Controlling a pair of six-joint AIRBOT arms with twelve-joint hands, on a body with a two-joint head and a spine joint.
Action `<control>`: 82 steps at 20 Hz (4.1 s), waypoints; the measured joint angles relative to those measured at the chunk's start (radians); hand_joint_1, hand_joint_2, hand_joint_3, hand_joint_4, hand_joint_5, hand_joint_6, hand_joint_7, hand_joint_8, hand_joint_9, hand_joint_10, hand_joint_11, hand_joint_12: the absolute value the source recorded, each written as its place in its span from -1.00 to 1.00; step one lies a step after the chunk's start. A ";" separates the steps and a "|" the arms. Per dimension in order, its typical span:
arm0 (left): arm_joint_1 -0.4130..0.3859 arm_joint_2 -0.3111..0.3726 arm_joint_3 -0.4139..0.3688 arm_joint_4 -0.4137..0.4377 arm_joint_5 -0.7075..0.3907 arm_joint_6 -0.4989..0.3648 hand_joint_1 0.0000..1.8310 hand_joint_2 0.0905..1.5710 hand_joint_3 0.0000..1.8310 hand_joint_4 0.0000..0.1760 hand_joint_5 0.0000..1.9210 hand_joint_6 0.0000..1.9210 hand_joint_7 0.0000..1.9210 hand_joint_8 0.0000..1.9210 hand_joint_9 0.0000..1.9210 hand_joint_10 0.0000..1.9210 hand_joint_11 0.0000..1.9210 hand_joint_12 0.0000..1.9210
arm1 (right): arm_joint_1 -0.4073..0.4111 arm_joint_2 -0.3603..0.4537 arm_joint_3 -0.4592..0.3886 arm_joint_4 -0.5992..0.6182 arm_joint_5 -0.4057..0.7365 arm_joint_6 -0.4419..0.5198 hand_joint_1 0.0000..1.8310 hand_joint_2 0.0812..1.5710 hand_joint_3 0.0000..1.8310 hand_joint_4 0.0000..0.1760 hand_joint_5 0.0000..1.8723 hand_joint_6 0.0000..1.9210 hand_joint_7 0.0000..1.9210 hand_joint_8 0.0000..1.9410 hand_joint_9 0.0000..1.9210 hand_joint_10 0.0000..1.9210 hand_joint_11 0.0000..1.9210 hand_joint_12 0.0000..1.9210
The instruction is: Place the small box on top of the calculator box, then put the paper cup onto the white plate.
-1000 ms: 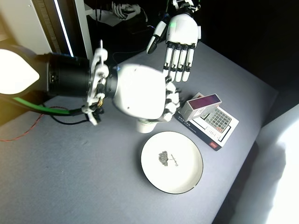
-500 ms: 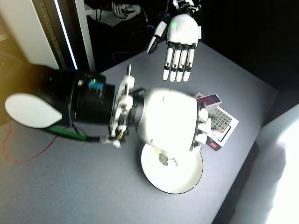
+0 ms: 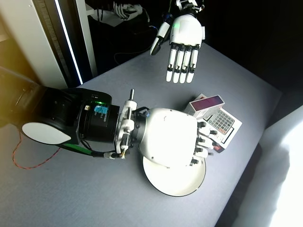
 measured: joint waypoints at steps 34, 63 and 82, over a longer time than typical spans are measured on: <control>-0.013 0.000 0.001 0.008 0.002 -0.002 -1.00 0.63 -1.00 -1.00 -0.66 -1.00 -0.66 -1.00 -0.70 -1.00 -1.00 -0.48 | -0.069 -0.053 0.096 0.130 0.028 -0.018 0.07 0.13 -1.00 -1.00 -0.76 -1.00 -0.65 -1.00 -0.66 -1.00 -1.00 -0.07; -0.043 -0.004 0.002 0.012 0.024 -0.002 -1.00 0.63 -1.00 -1.00 -0.65 -1.00 -0.64 -1.00 -0.68 -0.99 -1.00 -0.49 | 0.026 0.141 0.055 -0.495 -0.047 0.520 -0.37 -0.15 -1.00 -1.00 -1.00 -1.00 -1.00 -1.00 -1.00 -1.00 -1.00 -0.99; -0.092 -0.024 -0.004 0.002 0.071 -0.002 -1.00 0.63 -1.00 -1.00 -0.66 -1.00 -0.65 -1.00 -0.71 -1.00 -1.00 -0.52 | -0.063 0.555 -0.256 -0.975 -0.054 0.820 -0.87 -0.11 -0.98 -1.00 -1.00 -1.00 -1.00 -1.00 -1.00 -1.00 -1.00 -1.00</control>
